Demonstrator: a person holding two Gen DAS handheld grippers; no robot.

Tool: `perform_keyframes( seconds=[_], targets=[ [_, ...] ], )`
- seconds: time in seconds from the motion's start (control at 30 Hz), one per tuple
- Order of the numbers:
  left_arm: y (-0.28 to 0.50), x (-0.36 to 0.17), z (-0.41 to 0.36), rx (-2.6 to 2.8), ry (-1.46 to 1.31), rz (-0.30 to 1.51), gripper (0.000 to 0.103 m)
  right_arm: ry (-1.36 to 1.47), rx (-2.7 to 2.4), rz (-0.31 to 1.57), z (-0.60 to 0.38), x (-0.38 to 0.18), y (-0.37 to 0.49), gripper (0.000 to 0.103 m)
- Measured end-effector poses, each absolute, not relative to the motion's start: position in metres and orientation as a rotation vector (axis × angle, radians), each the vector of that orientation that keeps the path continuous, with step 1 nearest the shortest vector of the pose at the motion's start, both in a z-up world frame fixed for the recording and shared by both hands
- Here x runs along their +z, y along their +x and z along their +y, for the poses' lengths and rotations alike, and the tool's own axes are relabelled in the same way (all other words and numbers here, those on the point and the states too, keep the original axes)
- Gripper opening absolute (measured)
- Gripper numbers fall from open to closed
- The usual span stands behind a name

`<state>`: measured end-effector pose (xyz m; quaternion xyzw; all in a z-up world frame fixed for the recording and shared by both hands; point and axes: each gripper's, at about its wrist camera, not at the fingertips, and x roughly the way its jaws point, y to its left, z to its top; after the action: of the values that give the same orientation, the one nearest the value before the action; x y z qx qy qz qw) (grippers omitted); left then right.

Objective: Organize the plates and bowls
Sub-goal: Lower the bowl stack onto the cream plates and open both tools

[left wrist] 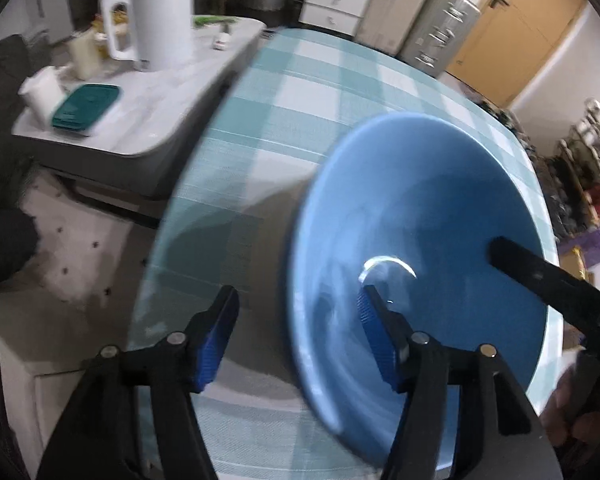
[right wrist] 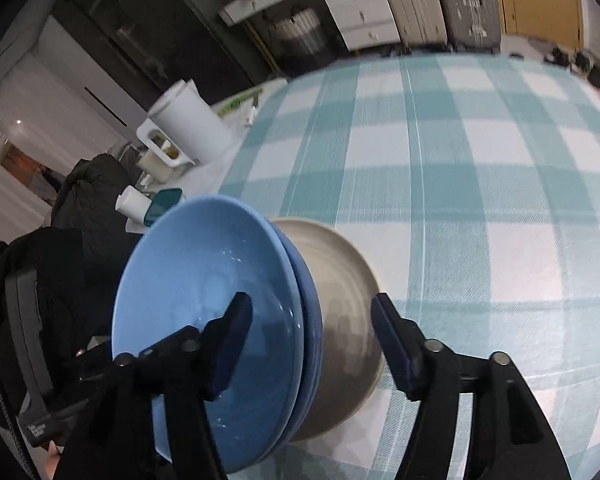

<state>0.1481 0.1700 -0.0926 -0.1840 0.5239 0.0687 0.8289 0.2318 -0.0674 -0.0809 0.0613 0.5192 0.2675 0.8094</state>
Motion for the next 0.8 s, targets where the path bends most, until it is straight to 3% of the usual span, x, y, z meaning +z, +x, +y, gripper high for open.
perform_keyframes(
  seconds=[0.2, 0.27, 0.33, 0.47, 0.63, 0.8],
  targets=[
    [0.129, -0.068, 0.182, 0.227, -0.388, 0.994, 0.064, 0.154, 0.590, 0.962, -0.079, -0.054, 0.216, 0.066],
    [0.116, -0.054, 0.185, 0.279, -0.381, 0.905, 0.075, 0.130, 0.607, 0.859, -0.085, -0.035, 0.200, 0.067],
    [0.101, -0.040, 0.186, 0.297, -0.377, 0.814, 0.085, 0.106, 0.609, 0.762, -0.092, -0.019, 0.182, 0.084],
    [0.075, -0.015, 0.171, 0.306, -0.308, 0.677, 0.097, 0.041, 0.600, 0.560, -0.109, 0.008, 0.137, 0.099],
    [0.050, 0.005, 0.145, 0.283, -0.275, 0.572, 0.103, 0.037, 0.563, 0.452, -0.136, 0.027, 0.095, 0.102],
    [0.026, 0.023, 0.112, 0.266, -0.191, 0.500, 0.103, 0.101, 0.537, 0.463, -0.167, 0.032, 0.069, 0.102]
  ],
)
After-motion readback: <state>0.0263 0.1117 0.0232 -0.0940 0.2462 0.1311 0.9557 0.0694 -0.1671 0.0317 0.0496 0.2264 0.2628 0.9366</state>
